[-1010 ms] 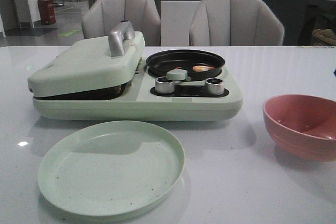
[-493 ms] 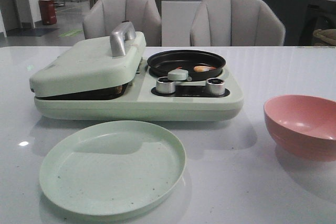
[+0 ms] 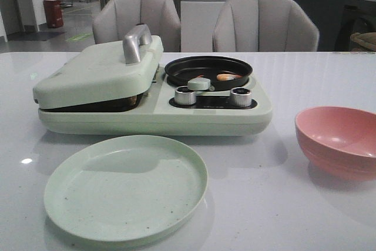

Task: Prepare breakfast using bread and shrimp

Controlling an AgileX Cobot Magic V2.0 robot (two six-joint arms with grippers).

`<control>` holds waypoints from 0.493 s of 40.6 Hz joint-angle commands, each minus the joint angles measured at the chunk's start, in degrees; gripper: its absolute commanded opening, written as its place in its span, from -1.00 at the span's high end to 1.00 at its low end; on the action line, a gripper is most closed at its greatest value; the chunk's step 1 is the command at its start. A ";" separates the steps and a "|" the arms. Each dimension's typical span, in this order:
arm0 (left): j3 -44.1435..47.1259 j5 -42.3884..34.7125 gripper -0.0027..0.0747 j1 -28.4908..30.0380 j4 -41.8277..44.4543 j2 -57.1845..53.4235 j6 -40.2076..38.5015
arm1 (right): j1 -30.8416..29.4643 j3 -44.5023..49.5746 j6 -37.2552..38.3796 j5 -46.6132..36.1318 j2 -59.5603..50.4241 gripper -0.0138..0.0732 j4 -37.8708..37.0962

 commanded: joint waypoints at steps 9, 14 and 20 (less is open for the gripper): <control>-1.48 -4.15 0.67 -0.21 -0.84 0.31 -0.56 | 3.74 -0.42 0.39 -3.74 0.25 -0.29 -0.52; -1.48 -4.15 0.67 -0.21 -0.84 0.31 -0.56 | 3.73 -0.42 0.39 -4.39 0.25 -0.29 -0.53; -1.48 -4.15 0.67 -0.21 -0.84 0.31 -0.56 | 3.68 -0.42 0.43 -4.88 0.25 -0.29 -0.53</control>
